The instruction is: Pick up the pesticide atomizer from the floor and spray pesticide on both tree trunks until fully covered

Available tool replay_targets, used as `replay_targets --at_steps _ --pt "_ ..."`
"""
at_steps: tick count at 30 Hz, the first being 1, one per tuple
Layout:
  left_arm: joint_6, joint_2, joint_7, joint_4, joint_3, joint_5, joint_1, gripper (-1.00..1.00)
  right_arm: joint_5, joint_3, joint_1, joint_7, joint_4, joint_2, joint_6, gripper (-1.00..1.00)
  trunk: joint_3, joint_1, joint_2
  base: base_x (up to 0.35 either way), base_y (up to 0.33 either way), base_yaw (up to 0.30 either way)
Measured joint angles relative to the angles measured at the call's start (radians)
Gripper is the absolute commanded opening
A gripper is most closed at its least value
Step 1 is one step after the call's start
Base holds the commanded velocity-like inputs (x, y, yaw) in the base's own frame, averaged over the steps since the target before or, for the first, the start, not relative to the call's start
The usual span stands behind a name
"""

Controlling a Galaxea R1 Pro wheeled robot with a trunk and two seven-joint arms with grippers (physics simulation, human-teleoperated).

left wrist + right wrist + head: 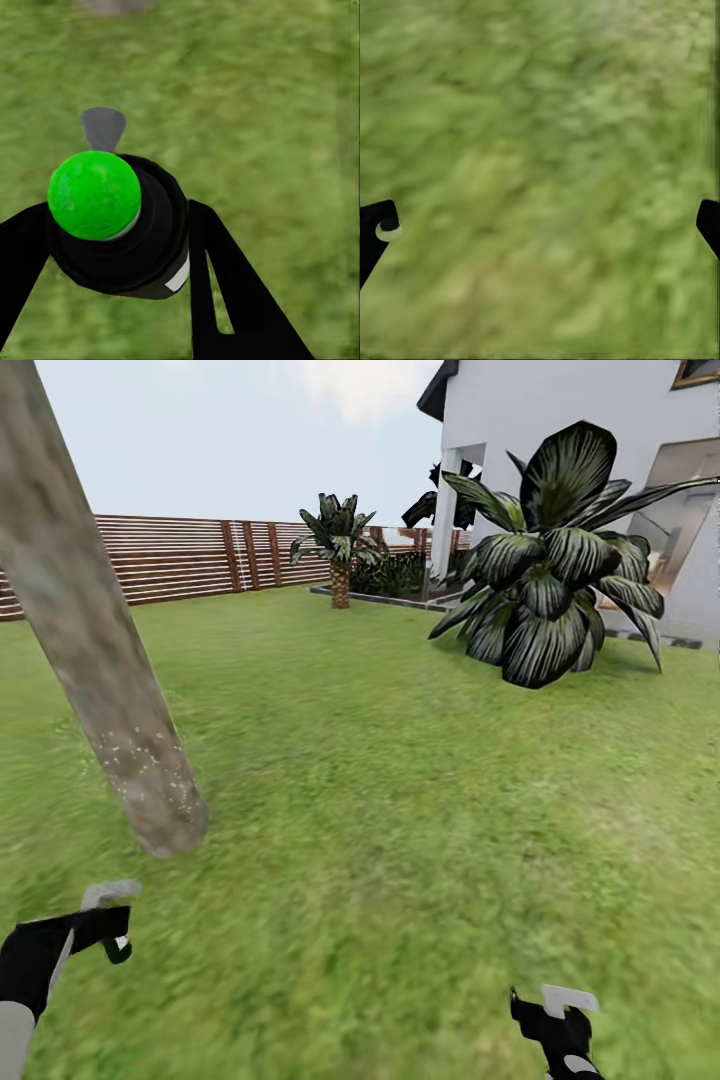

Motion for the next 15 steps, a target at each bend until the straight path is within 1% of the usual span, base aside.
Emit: replay_targets --at_steps 1,2,3,4,5,6,7,8,9,10,11,12,13,14,15 --pt "-0.137 0.002 -0.134 0.002 -0.026 -0.077 0.039 -1.00 0.000 0.000 0.000 0.002 0.000 0.000 0.000 1.00 0.000 0.000 0.000 -0.346 0.000 -0.131" --pt "-0.208 0.001 -0.194 0.004 -0.031 -0.120 0.056 -1.00 0.000 0.000 0.000 0.003 0.000 0.000 0.000 1.00 0.001 0.000 0.000 -0.346 0.000 -0.162" --pt "-0.261 0.001 -0.246 0.005 -0.034 -0.153 0.067 -1.00 0.000 0.000 0.000 0.003 0.000 0.000 0.000 1.00 0.002 0.000 0.000 -0.346 0.000 -0.182" --pt "-0.294 0.001 -0.307 0.005 -0.037 -0.177 0.073 -1.00 0.000 0.000 0.000 0.004 0.000 0.000 0.000 1.00 0.003 0.000 0.000 -0.346 0.000 -0.178" --pt "-0.313 0.001 -0.381 0.004 -0.038 -0.195 0.076 -1.00 0.000 -0.001 0.000 0.004 -0.001 -0.002 0.000 1.00 0.003 0.000 0.000 -0.346 0.000 -0.078" --pt "-0.329 0.002 -0.485 0.002 -0.042 -0.214 0.079 -1.00 0.000 -0.001 0.000 0.005 -0.003 -0.005 0.000 1.00 0.004 0.000 0.000 -0.335 0.000 -0.026" --pt "-0.362 0.002 -0.576 0.000 -0.054 -0.238 0.079 -1.00 0.008 0.013 0.000 0.022 -0.008 -0.007 0.000 1.00 0.004 0.000 0.000 -0.222 0.000 -0.013" --pt "-0.401 0.002 -0.642 0.000 -0.071 -0.265 0.078 -1.00 0.036 0.051 -0.001 0.059 -0.012 -0.007 0.000 1.00 0.004 0.000 0.000 -0.091 0.000 -0.005" --pt "-0.423 0.002 -0.693 -0.001 -0.097 -0.296 0.076 -1.00 0.099 0.125 -0.001 0.135 -0.046 -0.008 0.003 1.00 0.004 0.000 0.000 -0.058 0.000 -0.003" --pt "-0.428 0.001 -0.713 -0.001 -0.114 -0.311 0.075 -1.00 0.130 0.153 -0.002 0.173 -0.082 -0.008 0.005 1.00 0.004 -0.001 0.000 -0.030 0.000 -0.002" --pt "-0.433 0.000 -0.732 -0.001 -0.145 -0.334 0.073 -1.00 0.160 0.177 -0.002 0.242 -0.149 -0.009 0.011 1.00 0.004 -0.001 0.000 -0.019 0.000 -0.001" --pt "-0.435 -0.001 -0.741 -0.001 -0.164 -0.344 0.071 -1.00 0.173 0.188 -0.002 0.299 -0.188 -0.009 0.018 1.00 0.004 -0.001 0.000 -0.012 0.000 -0.001" --pt "-0.436 -0.003 -0.753 -0.001 -0.188 -0.352 0.070 -1.00 0.187 0.195 -0.002 0.370 -0.221 -0.009 0.031 1.00 0.004 -0.001 0.000 -0.006 0.000 0.000" --pt "-0.436 -0.005 -0.773 -0.001 -0.232 -0.359 0.069 -1.00 0.220 0.201 -0.002 0.483 -0.266 -0.009 0.055 1.00 0.004 -0.001 0.000 -0.004 0.000 0.000" --pt "-0.435 -0.006 -0.785 -0.001 -0.262 -0.362 0.068 -1.00 0.248 0.203 -0.003 0.550 -0.292 -0.009 0.069 1.00 0.004 -0.001 0.000 -0.002 0.000 0.000"
